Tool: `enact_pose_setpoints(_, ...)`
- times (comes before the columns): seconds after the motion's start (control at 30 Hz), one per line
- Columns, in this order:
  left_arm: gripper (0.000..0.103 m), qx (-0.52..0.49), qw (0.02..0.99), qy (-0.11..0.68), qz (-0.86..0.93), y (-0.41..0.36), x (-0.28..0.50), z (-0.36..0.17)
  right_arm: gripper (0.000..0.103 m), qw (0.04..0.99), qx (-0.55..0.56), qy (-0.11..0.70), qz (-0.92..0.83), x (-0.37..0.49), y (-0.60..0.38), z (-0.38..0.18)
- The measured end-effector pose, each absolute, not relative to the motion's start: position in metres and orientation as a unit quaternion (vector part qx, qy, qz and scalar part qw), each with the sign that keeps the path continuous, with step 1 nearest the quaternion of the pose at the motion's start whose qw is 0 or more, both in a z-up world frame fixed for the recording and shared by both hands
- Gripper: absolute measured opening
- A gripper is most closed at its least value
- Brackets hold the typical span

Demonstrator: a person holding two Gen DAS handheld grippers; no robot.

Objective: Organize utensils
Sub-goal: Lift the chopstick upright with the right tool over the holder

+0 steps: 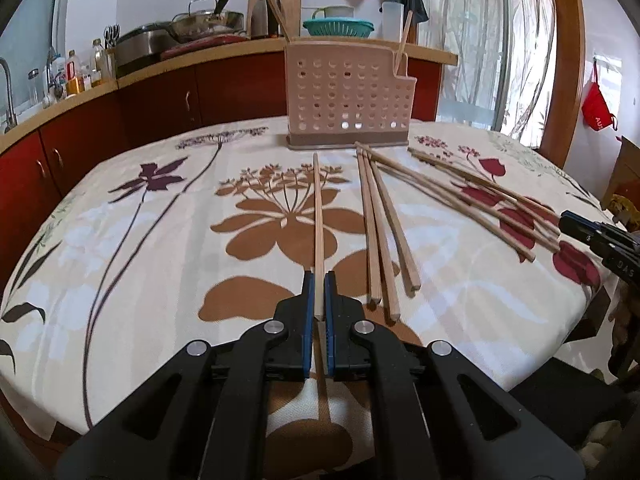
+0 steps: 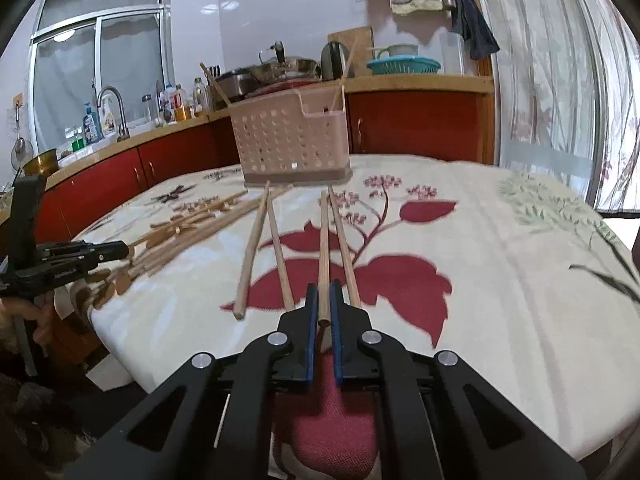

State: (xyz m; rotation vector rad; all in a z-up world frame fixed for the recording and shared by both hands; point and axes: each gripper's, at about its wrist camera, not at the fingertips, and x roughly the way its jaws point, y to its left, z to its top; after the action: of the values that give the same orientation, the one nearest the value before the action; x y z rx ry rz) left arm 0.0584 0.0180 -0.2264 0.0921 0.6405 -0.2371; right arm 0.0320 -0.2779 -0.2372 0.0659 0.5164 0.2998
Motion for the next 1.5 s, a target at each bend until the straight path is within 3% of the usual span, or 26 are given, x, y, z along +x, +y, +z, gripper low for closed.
enact_pose_setpoints(0.77, 0.005, 0.011, 0.976, 0.198, -0.094, 0.037, 0.038, -0.123, 0.007, 0.974, 0.037, 0.188, 0.119, 0.031, -0.283, -0.135)
enact_pose_setpoints(1.5, 0.005, -0.009, 0.977, 0.190, -0.101, 0.053, 0.088, -0.074, 0.007, 0.975, 0.049, 0.172, 0.130, 0.086, -0.280, -0.091)
